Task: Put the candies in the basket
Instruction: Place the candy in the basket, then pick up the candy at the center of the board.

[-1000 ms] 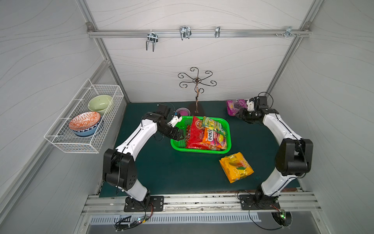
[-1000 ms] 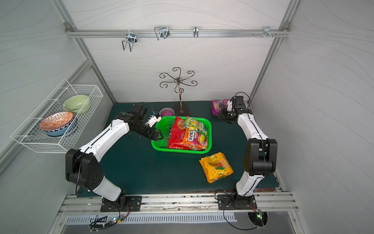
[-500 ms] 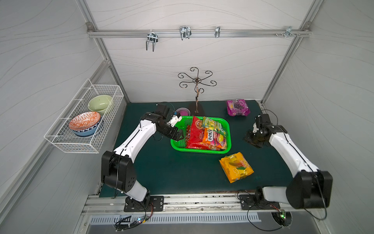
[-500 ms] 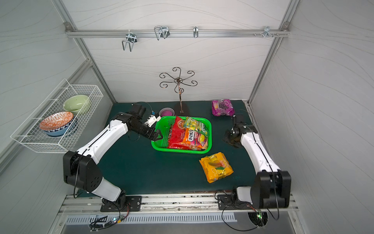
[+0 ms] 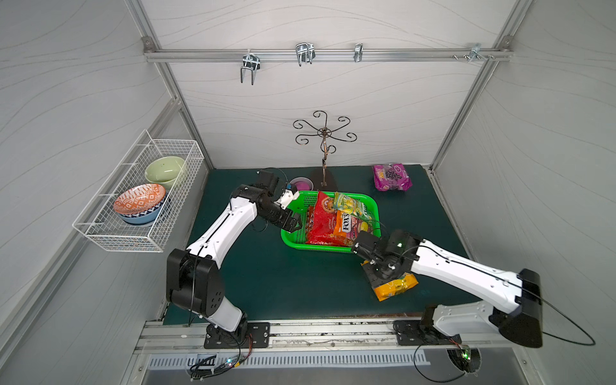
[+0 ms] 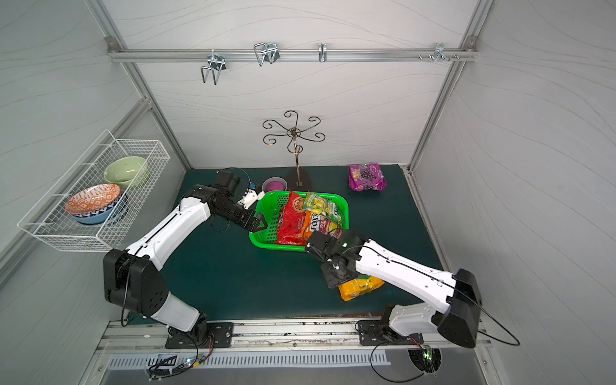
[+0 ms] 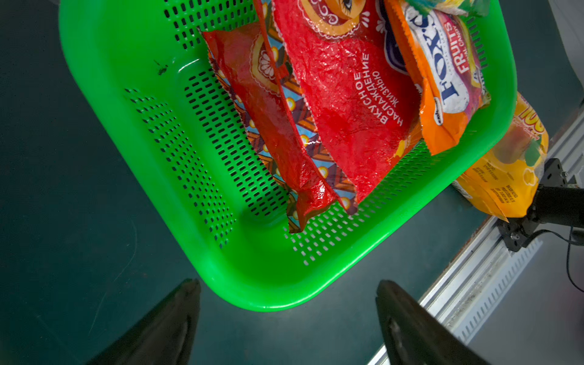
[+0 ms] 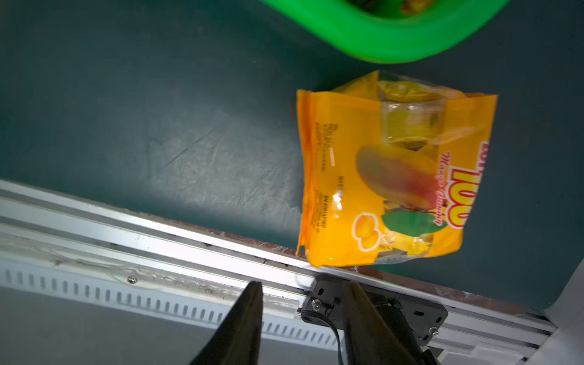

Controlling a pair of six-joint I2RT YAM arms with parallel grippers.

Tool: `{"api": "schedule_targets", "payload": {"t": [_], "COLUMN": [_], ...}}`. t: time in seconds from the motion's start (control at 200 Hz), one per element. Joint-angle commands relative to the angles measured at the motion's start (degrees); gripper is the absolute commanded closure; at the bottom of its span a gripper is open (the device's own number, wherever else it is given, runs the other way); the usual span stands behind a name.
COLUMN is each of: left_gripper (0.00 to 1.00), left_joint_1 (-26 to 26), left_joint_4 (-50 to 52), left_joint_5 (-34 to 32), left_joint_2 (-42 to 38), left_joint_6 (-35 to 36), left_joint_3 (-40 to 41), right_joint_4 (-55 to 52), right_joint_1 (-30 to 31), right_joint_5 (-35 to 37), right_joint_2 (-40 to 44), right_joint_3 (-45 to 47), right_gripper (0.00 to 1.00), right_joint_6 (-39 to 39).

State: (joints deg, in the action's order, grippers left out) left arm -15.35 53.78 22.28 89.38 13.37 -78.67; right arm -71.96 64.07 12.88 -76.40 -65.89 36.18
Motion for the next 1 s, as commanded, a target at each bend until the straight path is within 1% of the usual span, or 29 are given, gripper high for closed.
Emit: {"api": "schedule_targets", "payload": {"t": [0.0, 0.07, 0.155, 0.335, 0.455, 0.67, 0.725, 0.94, 0.98, 0.995], "left_gripper": [0.09, 0.10, 0.10, 0.10, 0.10, 0.10, 0.10, 0.10, 0.10, 0.10], "left_joint_1": [1.7, 2.7, 4.0, 6.4, 6.7, 6.7, 6.7, 6.7, 6.7, 6.7], "left_joint_4": [0.4, 0.9, 1.1, 0.3, 0.2, 0.1, 0.0, 0.0, 0.1, 0.0], "left_joint_5": [-1.1, -0.9, -0.7, 0.2, 0.4, 0.7, 0.7, 1.0, 1.0, 1.0], "left_joint_2": [-1.7, -1.8, -2.5, -3.8, -3.5, -3.6, -3.7, -3.8, -3.8, -3.8], "left_joint_6": [0.7, 0.6, 0.2, -0.4, -0.5, -0.8, -0.8, -0.8, -0.8, -0.8], "left_joint_3": [0.3, 1.0, 1.6, 2.4, 2.2, 2.2, 2.3, 2.4, 2.4, 2.5], "right_joint_4": [-0.8, 0.3, 2.6, 7.6, 9.9, 12.6, 13.6, 14.2, 14.6, 14.7], "right_joint_1": [2.8, 2.9, 2.8, 1.1, 0.4, -0.7, -1.2, -1.3, -1.4, -1.4], "right_joint_5": [5.0, 6.4, 6.9, 3.1, 0.2, -0.1, -0.5, 2.1, 2.6, 2.8], "right_joint_2": [-4.8, -6.9, -7.2, -7.3, -7.5, -10.1, -11.0, -15.1, -15.6, -15.7], "right_joint_3": [-1.2, -0.4, 1.6, 7.2, 8.6, 11.1, 11.7, 11.8, 12.0, 12.0], "right_gripper": [0.56, 0.56, 0.57, 0.58, 0.62, 0.63, 0.65, 0.65, 0.68, 0.71], "right_joint_6": [0.8, 1.1, 1.8, 2.4, 2.1, 1.8, 1.6, 1.3, 1.1, 1.2]}}
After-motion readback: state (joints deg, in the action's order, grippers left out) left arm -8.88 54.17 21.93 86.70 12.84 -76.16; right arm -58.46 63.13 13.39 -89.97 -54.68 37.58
